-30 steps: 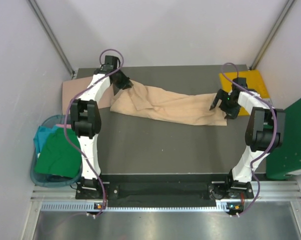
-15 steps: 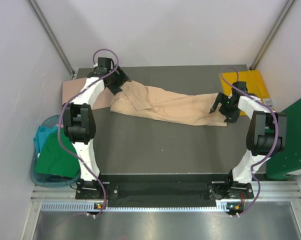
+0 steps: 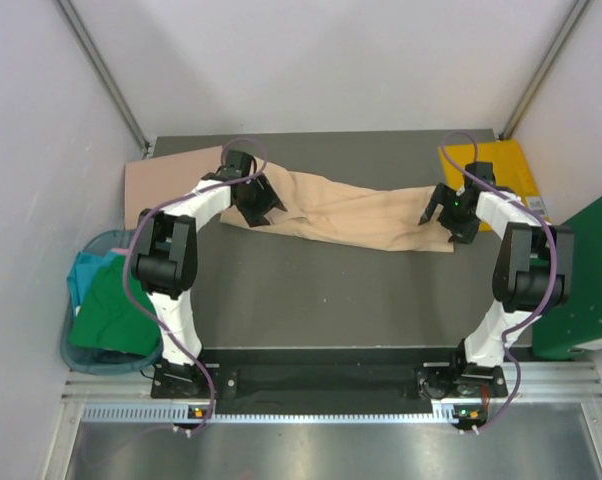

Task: Fold and stack the t-shirts
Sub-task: Fold the other side of the tshirt into a rectangle

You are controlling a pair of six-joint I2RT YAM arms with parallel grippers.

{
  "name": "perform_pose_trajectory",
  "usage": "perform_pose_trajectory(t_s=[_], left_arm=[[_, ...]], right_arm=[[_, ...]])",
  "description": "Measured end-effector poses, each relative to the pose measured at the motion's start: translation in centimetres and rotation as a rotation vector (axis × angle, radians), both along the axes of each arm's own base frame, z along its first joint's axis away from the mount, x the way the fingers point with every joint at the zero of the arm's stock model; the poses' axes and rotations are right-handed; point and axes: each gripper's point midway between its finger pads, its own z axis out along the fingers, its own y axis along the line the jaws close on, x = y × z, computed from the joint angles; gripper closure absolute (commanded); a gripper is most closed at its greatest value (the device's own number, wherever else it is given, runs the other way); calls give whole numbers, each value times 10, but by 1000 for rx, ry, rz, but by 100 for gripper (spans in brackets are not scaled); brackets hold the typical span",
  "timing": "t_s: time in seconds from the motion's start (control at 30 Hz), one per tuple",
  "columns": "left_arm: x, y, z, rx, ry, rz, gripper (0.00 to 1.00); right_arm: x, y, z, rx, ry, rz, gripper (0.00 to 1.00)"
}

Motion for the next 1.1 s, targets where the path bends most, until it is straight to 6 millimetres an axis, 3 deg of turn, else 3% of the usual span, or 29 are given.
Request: perform_pose_trajectory(t_s=[0.07, 0.17, 0.2, 0.27, 0.43, 0.57, 0.8, 0.97, 1.03, 1.1], left_arm=[[1, 0, 0, 1, -4, 1, 39], [2, 1, -1, 1, -4, 8, 75], [3, 2, -3, 3, -3, 7, 93], [5, 1, -8, 4, 3, 9, 100], [19, -2, -25, 10, 26, 4, 100], [31, -5, -23, 8, 8, 3, 100], [67, 1, 19, 38, -143, 52, 100], [107, -5, 66, 19, -278, 78, 100], [131, -12, 83, -9, -345, 79, 60], [153, -19, 93, -39, -392, 77, 36]], right_arm=[[2, 0, 2, 2, -11, -5, 0], [6, 0, 3, 2, -25, -8, 0], [6, 0, 3, 3, -27, -9, 0], [7, 0, 4, 5, -29, -11, 0], [9, 0, 6, 7, -33, -11, 0], [11, 0, 9, 6, -41, -11, 0], [13, 0, 11, 5, -45, -11, 0], [15, 0, 11, 6, -55, -12, 0], [18, 0, 12, 8, -69, -13, 0], [23, 1, 12, 15, -81, -17, 0]])
